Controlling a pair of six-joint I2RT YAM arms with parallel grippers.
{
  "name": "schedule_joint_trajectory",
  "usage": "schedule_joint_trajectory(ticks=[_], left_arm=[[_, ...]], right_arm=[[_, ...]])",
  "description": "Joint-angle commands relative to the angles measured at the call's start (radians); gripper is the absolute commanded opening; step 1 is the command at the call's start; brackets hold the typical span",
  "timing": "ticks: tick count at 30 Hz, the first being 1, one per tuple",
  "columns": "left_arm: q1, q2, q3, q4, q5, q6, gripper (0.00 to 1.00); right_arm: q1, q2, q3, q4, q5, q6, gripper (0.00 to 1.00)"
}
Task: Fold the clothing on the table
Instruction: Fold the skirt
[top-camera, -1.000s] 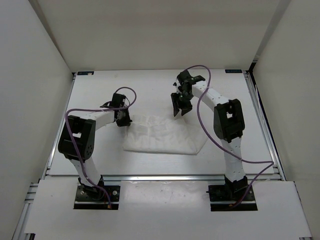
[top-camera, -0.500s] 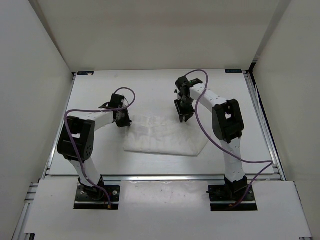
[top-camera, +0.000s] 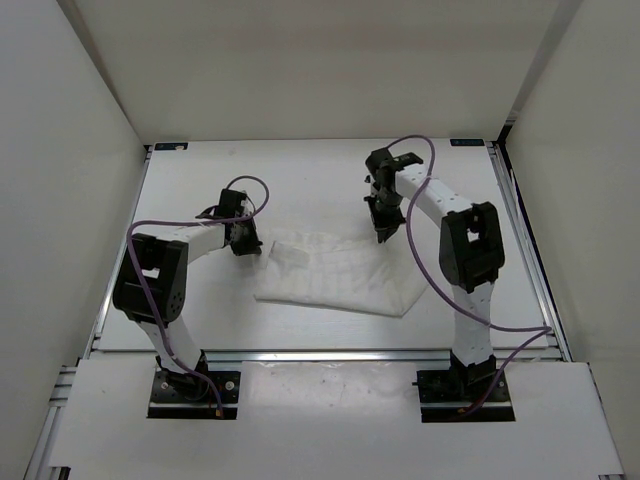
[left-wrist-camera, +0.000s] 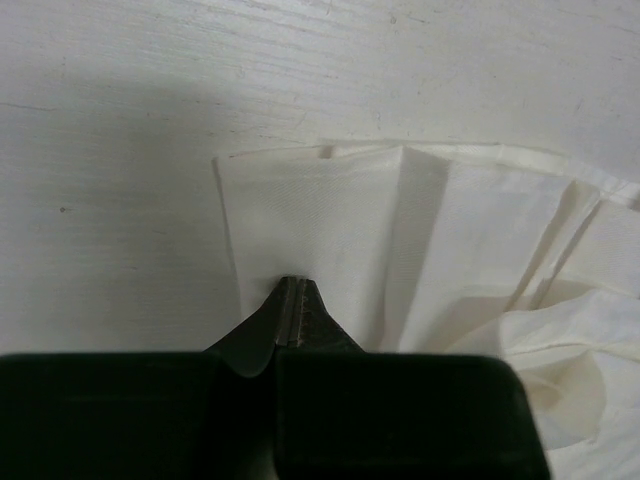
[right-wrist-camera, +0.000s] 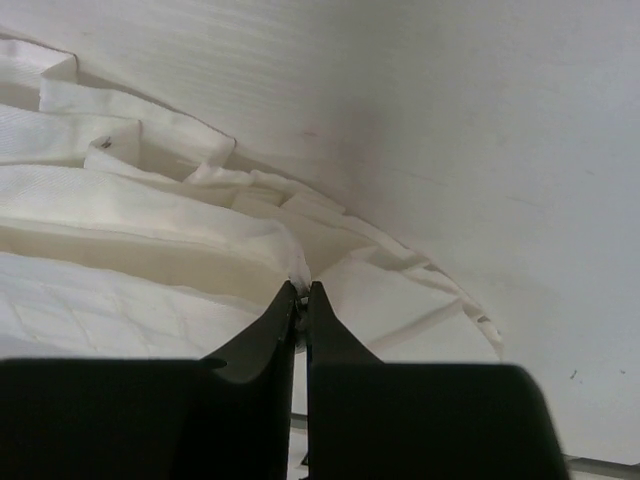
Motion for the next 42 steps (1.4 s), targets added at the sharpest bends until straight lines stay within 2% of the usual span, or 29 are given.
schedule_joint_trajectory(ticks=[1, 9, 23, 24, 26, 28, 32, 37, 40, 42], left_arm=[[0.000, -0.020, -0.043, -0.066, -0.013, 0.013, 0.00], [-0.007, -0.024, -0.059, -0.059, -0.009, 0.008, 0.00], [-0.013, -0.035, -0.072, -0.060, -0.004, 0.001, 0.00], [-0.016, -0.041, -0.075, -0.056, -0.007, -0.004, 0.00], [-0.020, -0.046, -0.073, -0.054, -0.001, -0.008, 0.00], [-0.030, -0.046, -0.072, -0.054, -0.001, -0.008, 0.00], [-0.035, -0.055, -0.078, -0.054, -0.001, -0.004, 0.00], [-0.035, -0.089, -0.089, -0.046, 0.008, -0.021, 0.00], [-0.023, -0.110, -0.067, -0.057, 0.022, -0.019, 0.00], [-0.012, -0.136, -0.034, -0.069, 0.045, -0.027, 0.00]], right_arm=[[-0.054, -0.091, -0.040, -0.022, -0.003, 0.007, 0.00], [-0.104, -0.186, -0.221, 0.030, -0.104, 0.026, 0.00], [-0.178, -0.363, -0.474, 0.084, -0.123, 0.074, 0.01], [-0.180, -0.367, -0.486, 0.095, -0.126, 0.074, 0.10], [-0.192, -0.368, -0.515, 0.116, -0.117, 0.079, 0.20], [-0.201, -0.366, -0.500, 0.118, -0.079, 0.089, 0.28], [-0.215, -0.384, -0.375, 0.070, 0.015, 0.089, 0.31], [-0.103, -0.424, -0.247, 0.047, 0.072, 0.118, 0.33], [-0.030, -0.414, -0.213, 0.039, 0.000, 0.115, 0.31], [0.006, -0.404, -0.224, 0.015, -0.116, 0.122, 0.30]])
